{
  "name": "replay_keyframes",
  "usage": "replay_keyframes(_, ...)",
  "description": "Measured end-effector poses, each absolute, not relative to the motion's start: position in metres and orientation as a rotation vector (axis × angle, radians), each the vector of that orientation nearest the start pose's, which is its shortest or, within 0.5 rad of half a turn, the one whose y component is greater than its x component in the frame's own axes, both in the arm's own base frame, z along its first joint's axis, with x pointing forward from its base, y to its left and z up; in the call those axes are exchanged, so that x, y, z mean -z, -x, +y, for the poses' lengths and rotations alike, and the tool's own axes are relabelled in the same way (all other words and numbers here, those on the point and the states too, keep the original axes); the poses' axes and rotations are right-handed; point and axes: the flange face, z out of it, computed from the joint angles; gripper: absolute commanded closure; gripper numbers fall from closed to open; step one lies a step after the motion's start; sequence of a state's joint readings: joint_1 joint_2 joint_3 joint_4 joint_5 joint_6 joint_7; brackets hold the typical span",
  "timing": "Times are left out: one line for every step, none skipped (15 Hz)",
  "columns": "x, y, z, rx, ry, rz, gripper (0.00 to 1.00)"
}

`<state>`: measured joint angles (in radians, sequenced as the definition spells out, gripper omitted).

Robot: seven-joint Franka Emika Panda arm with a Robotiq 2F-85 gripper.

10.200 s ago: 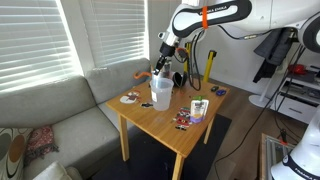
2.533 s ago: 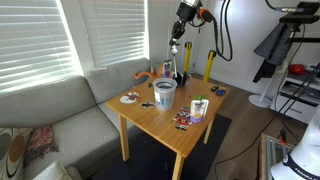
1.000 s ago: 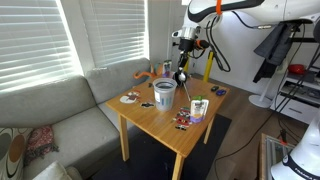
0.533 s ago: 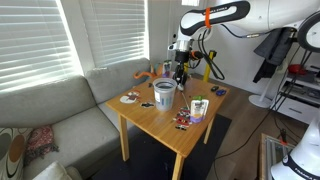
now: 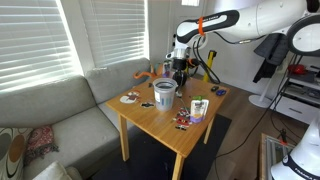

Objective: Put the silver cup in the clear cup then put the silver spoon on the table.

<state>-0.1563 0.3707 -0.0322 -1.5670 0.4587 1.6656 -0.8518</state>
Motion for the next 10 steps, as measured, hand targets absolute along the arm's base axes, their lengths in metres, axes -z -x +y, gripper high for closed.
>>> replay_keyframes(-0.415, -0.637, -0.076, -0.026, 2.521, -0.713, 1.00)
replay_keyframes(-0.411, -0.636, -0.077, -0.034, 2.510, -0.703, 1.00)
replay_keyframes(-0.407, -0.636, -0.079, -0.042, 2.497, -0.691, 1.00)
replay_keyframes(-0.404, -0.635, -0.081, -0.048, 2.485, -0.679, 1.00)
replay_keyframes(-0.402, -0.635, -0.083, -0.050, 2.475, -0.667, 1.00)
replay_keyframes(-0.400, -0.634, -0.085, -0.053, 2.467, -0.656, 1.00)
replay_keyframes(-0.398, -0.634, -0.088, -0.054, 2.460, -0.647, 0.99)
replay_keyframes(-0.397, -0.634, -0.089, -0.055, 2.455, -0.638, 0.93)
replay_keyframes(-0.396, -0.633, -0.091, -0.055, 2.452, -0.632, 0.93)
replay_keyframes(-0.394, -0.633, -0.093, -0.056, 2.451, -0.627, 0.91)
